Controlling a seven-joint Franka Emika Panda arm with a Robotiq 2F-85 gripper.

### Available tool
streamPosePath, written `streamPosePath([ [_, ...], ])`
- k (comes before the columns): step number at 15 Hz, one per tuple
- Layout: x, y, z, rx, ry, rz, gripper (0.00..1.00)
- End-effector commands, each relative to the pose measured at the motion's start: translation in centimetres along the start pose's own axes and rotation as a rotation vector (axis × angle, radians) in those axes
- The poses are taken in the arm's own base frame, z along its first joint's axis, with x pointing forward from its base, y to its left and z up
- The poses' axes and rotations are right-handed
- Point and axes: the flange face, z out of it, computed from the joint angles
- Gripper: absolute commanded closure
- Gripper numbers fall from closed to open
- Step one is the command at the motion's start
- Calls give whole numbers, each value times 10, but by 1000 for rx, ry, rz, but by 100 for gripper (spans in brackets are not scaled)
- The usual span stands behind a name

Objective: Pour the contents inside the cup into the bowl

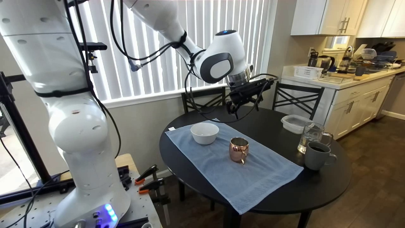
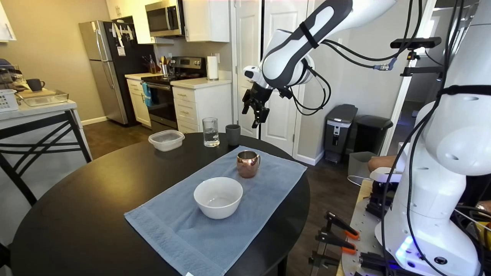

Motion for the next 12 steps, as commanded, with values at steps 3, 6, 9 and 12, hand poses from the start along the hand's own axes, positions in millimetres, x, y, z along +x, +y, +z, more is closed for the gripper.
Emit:
streamPosePath([
  [3,-3,1,0,-1,-2,-2,0],
  [6,-3,1,0,-1,-2,-2,0],
  [9,0,1,-5,-16,5,-17,0],
  [12,0,-5,8,61,46,-106,0],
])
